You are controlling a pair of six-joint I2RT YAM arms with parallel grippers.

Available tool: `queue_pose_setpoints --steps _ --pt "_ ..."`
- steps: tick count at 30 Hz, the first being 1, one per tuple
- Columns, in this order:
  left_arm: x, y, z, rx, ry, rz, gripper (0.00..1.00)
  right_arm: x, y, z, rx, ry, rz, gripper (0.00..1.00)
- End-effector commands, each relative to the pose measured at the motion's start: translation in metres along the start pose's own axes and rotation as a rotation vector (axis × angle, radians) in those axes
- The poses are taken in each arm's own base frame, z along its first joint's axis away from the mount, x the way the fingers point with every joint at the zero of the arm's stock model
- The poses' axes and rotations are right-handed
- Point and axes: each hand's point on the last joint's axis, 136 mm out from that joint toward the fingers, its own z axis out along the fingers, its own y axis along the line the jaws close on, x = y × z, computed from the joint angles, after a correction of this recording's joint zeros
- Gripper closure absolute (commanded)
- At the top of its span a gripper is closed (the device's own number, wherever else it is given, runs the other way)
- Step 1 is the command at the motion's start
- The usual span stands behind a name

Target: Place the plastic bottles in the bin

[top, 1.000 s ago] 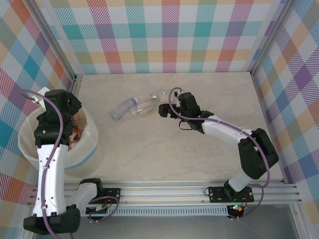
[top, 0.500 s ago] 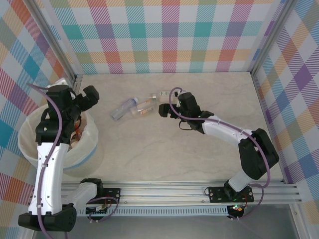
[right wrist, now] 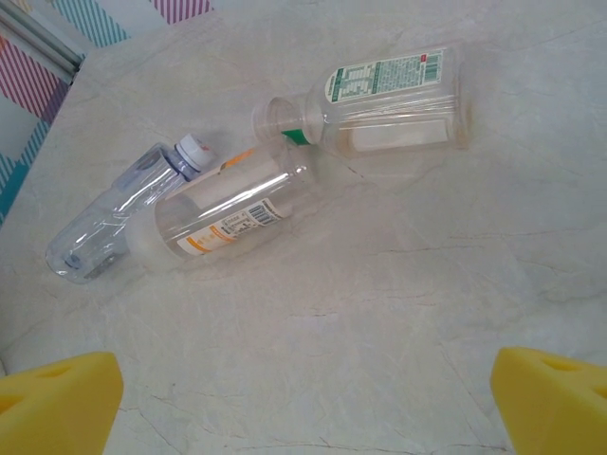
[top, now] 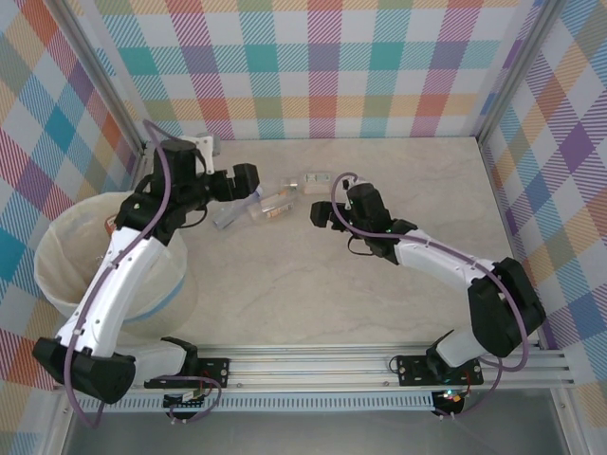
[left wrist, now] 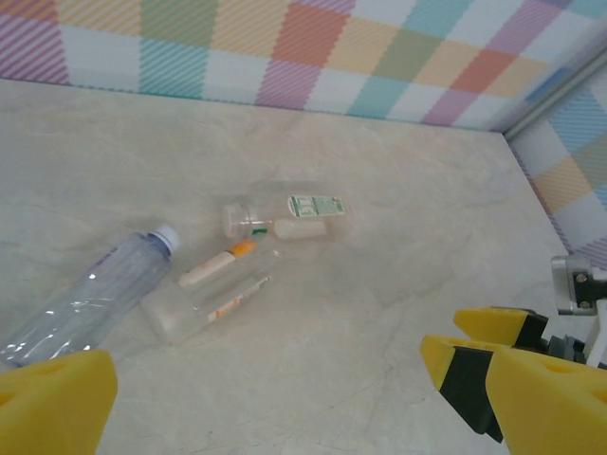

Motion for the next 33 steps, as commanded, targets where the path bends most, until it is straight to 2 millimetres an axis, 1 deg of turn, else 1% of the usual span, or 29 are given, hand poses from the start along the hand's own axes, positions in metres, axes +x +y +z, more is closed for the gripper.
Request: queue_pose_setpoints --steps 1,5,10,13,15,16,19,22,26,29,33 --pt "-0.007 -0.019 0.014 0.061 -0.005 0.044 0.0 -0.005 -0.002 -0.011 0.001 -0.034 -0.022 0.0" --pt "0.002 -0.016 0.043 0.065 0.038 0.029 0.0 -0.004 -0.005 -0.02 0.002 -0.048 -0.036 0.0" --pt "0.018 0.011 0.087 -0.057 0.098 -0.021 0.0 -0.001 -0.017 -0.032 0.041 -0.074 -0.039 0.0" --pt "0.027 0.017 0.108 -0.07 0.133 -0.039 0.0 0.0 -0.022 -0.038 0.055 -0.086 -0.04 0.0" --pt "0.033 0.024 0.123 -0.094 0.147 -0.041 0.0 0.001 -0.024 -0.04 0.061 -0.09 -0.041 0.0" --pt "0.037 0.031 0.13 -0.12 0.153 -0.042 0.0 0.0 -0.024 -0.042 0.063 -0.095 -0.043 0.0" --pt "0.045 0.065 0.148 -0.227 0.186 -0.122 0.0 -0.001 -0.024 -0.044 0.065 -0.097 -0.046 0.0" --pt "0.05 0.092 0.161 -0.239 0.21 -0.235 0.0 -0.001 -0.025 -0.048 0.07 -0.096 -0.05 0.0" --pt "0.056 0.124 0.175 -0.275 0.212 -0.29 0.0 0.0 -0.028 -0.05 0.078 -0.105 -0.041 0.0" --pt "0.063 0.151 0.187 -0.33 0.234 -0.288 0.0 -0.001 -0.027 -0.052 0.074 -0.107 -0.036 0.0" --pt "0.071 0.182 0.202 -0.406 0.247 -0.223 0.0 -0.004 -0.026 -0.056 0.076 -0.114 -0.033 0.0"
